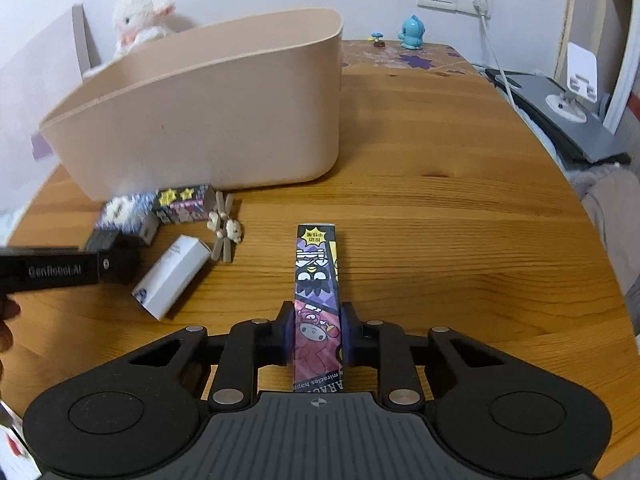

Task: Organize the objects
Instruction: 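Grasp the black box with left tool while right tool grasps purple snack box, then lower black box and purple snack box into the basket and release both, then grasp blue-and-white box with left tool while right tool grasps white medicine box, then place blue-and-white box and white medicine box into the basket, open both tools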

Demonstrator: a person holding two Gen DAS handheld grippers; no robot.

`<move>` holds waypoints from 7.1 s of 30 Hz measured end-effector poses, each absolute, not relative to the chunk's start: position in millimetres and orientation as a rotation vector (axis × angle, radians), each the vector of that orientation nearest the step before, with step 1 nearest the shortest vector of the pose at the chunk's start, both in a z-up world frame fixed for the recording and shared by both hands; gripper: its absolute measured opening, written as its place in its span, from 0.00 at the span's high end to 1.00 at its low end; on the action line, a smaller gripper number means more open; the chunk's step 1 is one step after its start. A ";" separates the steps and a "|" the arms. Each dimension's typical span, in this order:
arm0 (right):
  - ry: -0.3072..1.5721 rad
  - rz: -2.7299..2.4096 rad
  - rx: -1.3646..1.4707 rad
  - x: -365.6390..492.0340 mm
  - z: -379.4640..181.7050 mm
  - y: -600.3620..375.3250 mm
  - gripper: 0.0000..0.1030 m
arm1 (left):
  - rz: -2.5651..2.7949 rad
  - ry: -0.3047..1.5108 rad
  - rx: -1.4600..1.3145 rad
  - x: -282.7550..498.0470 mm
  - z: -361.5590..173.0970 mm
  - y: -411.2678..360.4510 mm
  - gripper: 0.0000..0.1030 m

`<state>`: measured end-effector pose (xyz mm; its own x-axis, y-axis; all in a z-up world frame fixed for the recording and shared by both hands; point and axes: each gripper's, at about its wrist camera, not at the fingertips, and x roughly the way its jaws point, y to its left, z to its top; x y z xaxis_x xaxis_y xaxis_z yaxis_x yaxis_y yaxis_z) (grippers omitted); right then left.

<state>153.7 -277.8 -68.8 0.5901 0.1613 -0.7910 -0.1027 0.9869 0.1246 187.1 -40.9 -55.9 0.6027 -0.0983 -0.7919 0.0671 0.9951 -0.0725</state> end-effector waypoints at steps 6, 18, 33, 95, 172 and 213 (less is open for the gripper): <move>0.862 0.158 0.089 143.3 -52.9 -283.5 0.80 | -0.083 0.903 -0.012 171.9 -48.6 -35.1 0.55; 0.687 0.241 0.105 133.5 16.9 -277.9 0.80 | -0.082 0.776 -0.028 147.9 6.1 -4.0 0.55; 0.560 0.258 0.091 179.4 66.9 -268.2 0.80 | -0.086 0.635 -0.014 175.0 61.2 0.3 0.55; 0.690 0.210 0.044 179.7 20.5 -233.9 0.01 | -0.005 0.682 0.091 178.6 26.0 1.1 0.10; 0.848 0.277 -0.073 144.7 -59.0 -227.5 0.73 | -0.108 0.795 0.061 181.6 -52.1 -25.3 0.36; 0.569 0.224 -0.051 226.0 42.0 -245.1 0.73 | 0.015 0.605 0.079 240.6 41.5 -21.6 0.36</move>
<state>226.0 -245.1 42.0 0.8188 0.1967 -0.5393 -0.2246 0.9743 0.0143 240.6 -21.6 41.5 0.8224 0.0370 -0.5677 0.0091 0.9969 0.0782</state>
